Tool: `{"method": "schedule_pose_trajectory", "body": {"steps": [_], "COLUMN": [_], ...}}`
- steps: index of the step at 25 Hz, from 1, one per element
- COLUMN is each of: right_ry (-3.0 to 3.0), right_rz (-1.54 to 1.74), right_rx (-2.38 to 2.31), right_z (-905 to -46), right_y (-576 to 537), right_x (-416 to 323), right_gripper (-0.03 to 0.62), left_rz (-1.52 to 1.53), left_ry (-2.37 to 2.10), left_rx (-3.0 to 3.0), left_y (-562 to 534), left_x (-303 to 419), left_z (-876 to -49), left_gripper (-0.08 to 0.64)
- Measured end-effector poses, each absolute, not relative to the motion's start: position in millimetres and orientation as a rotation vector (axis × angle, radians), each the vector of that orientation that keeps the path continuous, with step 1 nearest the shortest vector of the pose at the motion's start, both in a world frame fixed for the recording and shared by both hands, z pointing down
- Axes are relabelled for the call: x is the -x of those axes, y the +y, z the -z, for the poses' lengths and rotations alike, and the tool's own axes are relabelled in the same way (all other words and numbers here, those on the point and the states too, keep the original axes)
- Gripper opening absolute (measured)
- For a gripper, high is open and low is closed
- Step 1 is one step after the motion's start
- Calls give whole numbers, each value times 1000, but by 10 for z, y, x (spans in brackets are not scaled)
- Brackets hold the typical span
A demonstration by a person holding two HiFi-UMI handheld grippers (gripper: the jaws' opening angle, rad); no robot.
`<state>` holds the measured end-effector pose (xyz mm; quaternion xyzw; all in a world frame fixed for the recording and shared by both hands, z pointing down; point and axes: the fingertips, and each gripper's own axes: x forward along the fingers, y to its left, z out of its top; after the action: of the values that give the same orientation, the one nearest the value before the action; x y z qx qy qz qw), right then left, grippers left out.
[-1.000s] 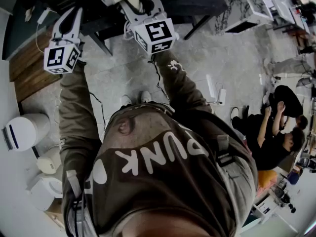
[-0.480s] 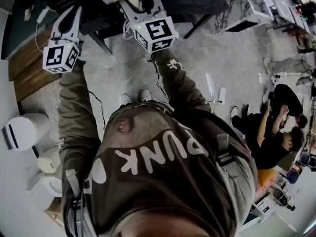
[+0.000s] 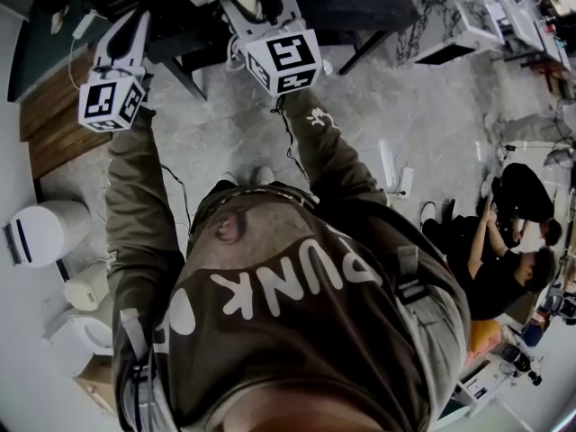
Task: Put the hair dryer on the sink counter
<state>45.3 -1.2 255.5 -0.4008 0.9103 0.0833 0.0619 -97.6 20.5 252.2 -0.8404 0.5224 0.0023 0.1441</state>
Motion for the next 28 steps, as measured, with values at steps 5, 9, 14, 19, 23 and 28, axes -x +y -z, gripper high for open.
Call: {"method": "schedule_pose_trajectory", "body": {"steps": [5, 9, 14, 19, 23, 28], "right_ry": [2762, 2784, 2807, 2855, 2910, 2977], "right_rz": [-240, -212, -170, -80, 30, 229], "right_rx": [1192, 1195, 1226, 1288, 1348, 1442], "right_z": [-2615, -2741, -2963, -3275, -3601, -4024], "right_y": [-49, -217, -654, -1289, -1827, -2400], "right_x": [-521, -469, -281, 14, 290, 590], "right_gripper": [169, 169, 169, 169, 169, 169], "left_rz": [9, 14, 12, 4, 11, 3], "left_ry": [1532, 1552, 1557, 1570, 1565, 1575], "left_rx": [2417, 2427, 2433, 2450, 2488, 2551], "left_y": [216, 49, -387, -1002, -1512, -2016], "left_x": [914, 976, 1179, 1508, 1769, 2041], "left_z": [-2620, -2733, -2887, -3108, -3325, -3538], "left_gripper": [29, 29, 29, 29, 29, 29]}}
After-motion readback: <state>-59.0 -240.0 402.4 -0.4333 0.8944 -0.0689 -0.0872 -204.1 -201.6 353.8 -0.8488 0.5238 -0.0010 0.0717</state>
